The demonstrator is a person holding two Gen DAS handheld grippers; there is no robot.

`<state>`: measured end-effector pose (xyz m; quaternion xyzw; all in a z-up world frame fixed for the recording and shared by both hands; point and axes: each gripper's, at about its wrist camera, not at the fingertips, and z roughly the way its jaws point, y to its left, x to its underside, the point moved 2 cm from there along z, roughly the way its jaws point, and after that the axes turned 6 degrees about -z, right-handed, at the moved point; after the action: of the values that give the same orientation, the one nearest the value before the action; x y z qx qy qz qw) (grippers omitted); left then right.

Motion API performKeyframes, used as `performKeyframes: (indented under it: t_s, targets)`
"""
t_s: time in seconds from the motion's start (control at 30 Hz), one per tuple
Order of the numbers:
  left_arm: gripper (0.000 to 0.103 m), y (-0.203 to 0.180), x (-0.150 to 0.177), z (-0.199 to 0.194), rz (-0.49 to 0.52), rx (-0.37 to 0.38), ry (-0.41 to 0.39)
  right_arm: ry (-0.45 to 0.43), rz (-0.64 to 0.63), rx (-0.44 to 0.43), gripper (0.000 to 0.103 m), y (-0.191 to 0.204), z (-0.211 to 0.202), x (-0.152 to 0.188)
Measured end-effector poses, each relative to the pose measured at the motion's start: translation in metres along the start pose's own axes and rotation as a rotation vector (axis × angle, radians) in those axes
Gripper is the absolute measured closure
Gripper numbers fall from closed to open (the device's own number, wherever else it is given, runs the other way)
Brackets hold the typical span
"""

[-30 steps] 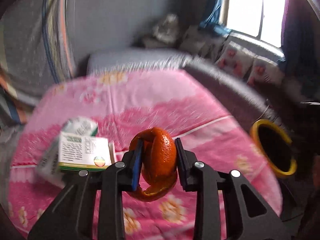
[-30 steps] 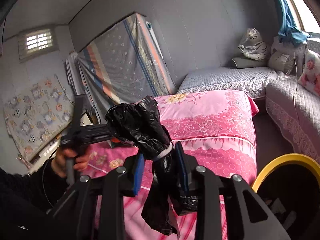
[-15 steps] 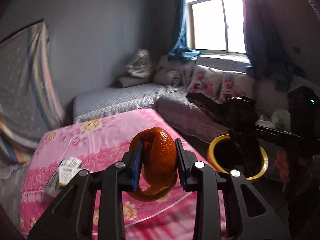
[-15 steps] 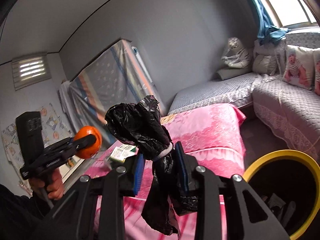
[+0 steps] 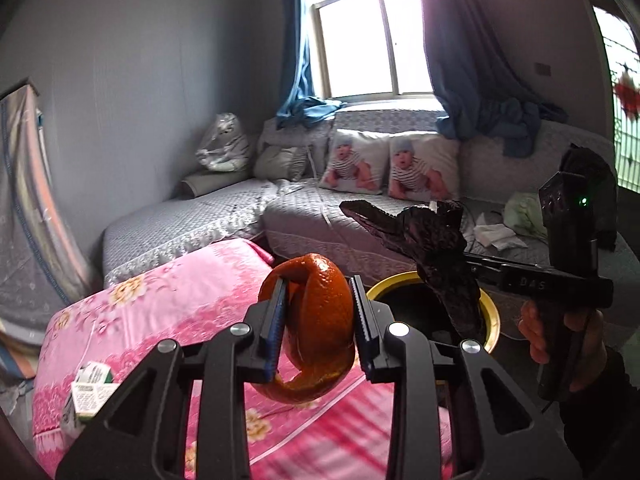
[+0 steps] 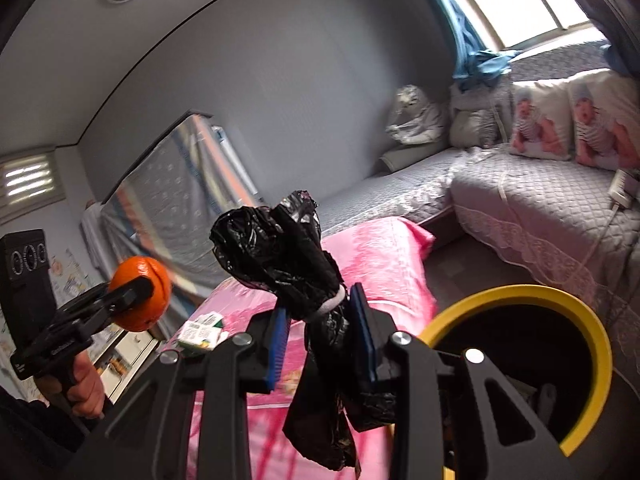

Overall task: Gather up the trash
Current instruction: 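Carry the bag and peel over the yellow bin and open both tools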

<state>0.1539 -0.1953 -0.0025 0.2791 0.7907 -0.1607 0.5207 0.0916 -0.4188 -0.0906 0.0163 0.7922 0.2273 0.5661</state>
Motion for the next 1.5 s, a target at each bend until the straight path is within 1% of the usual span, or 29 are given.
performKeyframes:
  t_s: [0.17, 0.23, 0.3, 0.4, 0.43, 0.47, 0.53, 0.67, 0.77, 0.83, 0.87, 0.9, 0.93, 0.97, 1.0, 1.1, 1.13, 1.17, 1.23, 1.3, 1.33, 1.37, 1.43, 1.5]
  targets:
    - [0.074, -0.019, -0.002, 0.023, 0.013, 0.039, 0.006, -0.022, 0.037, 0.127, 0.075, -0.029, -0.011, 0.008]
    - [0.074, -0.024, -0.003, 0.034, -0.001, 0.058, 0.013, -0.017, 0.062, 0.159, 0.075, -0.039, -0.012, 0.012]
    - [0.074, -0.03, -0.003, 0.057, -0.027, 0.094, 0.025, -0.005, 0.096, 0.187, 0.075, -0.052, -0.011, 0.016]
    - [0.073, -0.038, -0.001, 0.094, -0.058, 0.115, 0.057, 0.035, 0.1, 0.325, 0.075, -0.066, -0.007, 0.024]
    - [0.073, -0.04, 0.001, 0.113, -0.079, 0.126, 0.087, 0.055, 0.11, 0.362, 0.075, -0.071, -0.004, 0.027]
    - [0.073, -0.042, 0.005, 0.128, -0.096, 0.14, 0.11, 0.079, 0.132, 0.379, 0.075, -0.077, -0.001, 0.031]
    - [0.073, -0.047, 0.012, 0.157, -0.122, 0.144, 0.159, 0.114, 0.175, 0.389, 0.075, -0.09, 0.005, 0.04]
    - [0.073, -0.051, 0.029, 0.201, -0.177, 0.169, 0.238, 0.179, 0.227, 0.423, 0.075, -0.112, 0.017, 0.055]
    - [0.073, -0.052, 0.036, 0.222, -0.209, 0.168, 0.273, 0.206, 0.254, 0.448, 0.074, -0.119, 0.02, 0.063]
    - [0.07, -0.051, 0.042, 0.232, -0.235, 0.17, 0.292, 0.217, 0.269, 0.453, 0.073, -0.125, 0.023, 0.066]
    - [0.068, -0.05, 0.043, 0.235, -0.247, 0.164, 0.297, 0.218, 0.275, 0.454, 0.067, -0.128, 0.023, 0.066]
    - [0.058, -0.048, 0.043, 0.237, -0.261, 0.165, 0.301, 0.219, 0.278, 0.461, 0.064, -0.129, 0.022, 0.066]
    - [0.038, -0.044, 0.045, 0.238, -0.287, 0.162, 0.306, 0.215, 0.28, 0.473, 0.054, -0.131, 0.02, 0.066]
    - [0.029, -0.038, 0.046, 0.235, -0.307, 0.153, 0.298, 0.207, 0.284, 0.487, 0.042, -0.134, 0.018, 0.066]
    - [0.024, -0.032, 0.046, 0.232, -0.334, 0.144, 0.279, 0.192, 0.292, 0.504, 0.038, -0.136, 0.013, 0.065]
    - [0.023, -0.014, 0.044, 0.227, -0.386, 0.139, 0.27, 0.151, 0.297, 0.536, 0.028, -0.138, -0.001, 0.062]
    - [0.019, -0.004, 0.044, 0.224, -0.421, 0.122, 0.255, 0.135, 0.297, 0.549, 0.023, -0.138, -0.006, 0.061]
    - [0.017, 0.004, 0.043, 0.22, -0.449, 0.107, 0.241, 0.122, 0.295, 0.559, 0.019, -0.137, -0.01, 0.06]
    - [0.016, 0.027, 0.038, 0.209, -0.52, 0.091, 0.215, 0.1, 0.279, 0.558, 0.015, -0.134, -0.018, 0.057]
    - [0.016, 0.046, 0.03, 0.197, -0.587, 0.094, 0.199, 0.085, 0.245, 0.556, 0.014, -0.127, -0.021, 0.053]
    - [0.016, 0.062, 0.022, 0.186, -0.641, 0.108, 0.188, 0.07, 0.216, 0.547, 0.012, -0.12, -0.021, 0.05]
    - [0.015, 0.074, 0.016, 0.179, -0.673, 0.121, 0.183, 0.056, 0.191, 0.53, 0.009, -0.113, -0.02, 0.045]
    - [0.015, 0.112, -0.004, 0.152, -0.748, 0.17, 0.154, 0.033, 0.136, 0.487, 0.008, -0.098, -0.016, 0.037]
    - [0.014, 0.146, -0.019, 0.123, -0.791, 0.173, 0.115, 0.013, 0.038, 0.428, 0.008, -0.07, -0.006, 0.024]
